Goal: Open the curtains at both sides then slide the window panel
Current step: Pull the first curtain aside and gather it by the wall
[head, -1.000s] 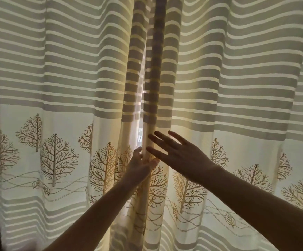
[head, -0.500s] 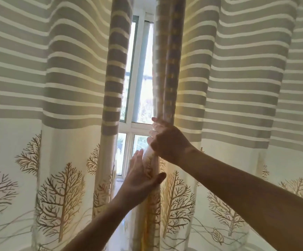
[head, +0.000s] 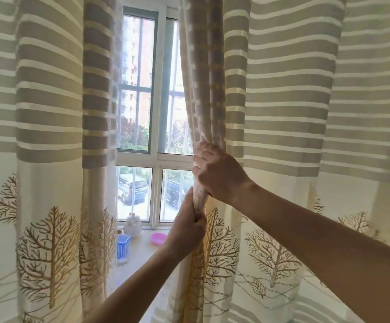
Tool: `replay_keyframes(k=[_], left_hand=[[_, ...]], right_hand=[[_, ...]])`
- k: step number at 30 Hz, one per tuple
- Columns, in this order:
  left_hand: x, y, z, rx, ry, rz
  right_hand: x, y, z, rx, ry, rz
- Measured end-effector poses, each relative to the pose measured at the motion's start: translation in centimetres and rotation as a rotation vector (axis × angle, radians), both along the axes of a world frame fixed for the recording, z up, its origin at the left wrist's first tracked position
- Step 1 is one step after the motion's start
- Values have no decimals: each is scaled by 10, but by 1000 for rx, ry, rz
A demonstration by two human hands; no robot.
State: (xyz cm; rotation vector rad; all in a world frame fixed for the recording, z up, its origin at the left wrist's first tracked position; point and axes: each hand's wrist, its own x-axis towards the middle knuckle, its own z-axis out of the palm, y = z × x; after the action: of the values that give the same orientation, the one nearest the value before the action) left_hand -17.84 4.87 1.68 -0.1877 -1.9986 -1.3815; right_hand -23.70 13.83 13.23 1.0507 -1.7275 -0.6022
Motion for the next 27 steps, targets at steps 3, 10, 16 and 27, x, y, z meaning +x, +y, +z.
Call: replay_keyframes(k=[3,10,16,27], left_hand=[[-6,28,3,-14,5,-18],[-37,96,14,-59,31,-37],[-70,153,14,-87,20,-33],[-124,212,22,-180,-65,-104]], right_hand=[[-12,25,-1,-29,22,-2],[-37,98,8,-81,35,18],[-65,156,11,-90,19,-5],[-111,217,17,-158,-36,-56]])
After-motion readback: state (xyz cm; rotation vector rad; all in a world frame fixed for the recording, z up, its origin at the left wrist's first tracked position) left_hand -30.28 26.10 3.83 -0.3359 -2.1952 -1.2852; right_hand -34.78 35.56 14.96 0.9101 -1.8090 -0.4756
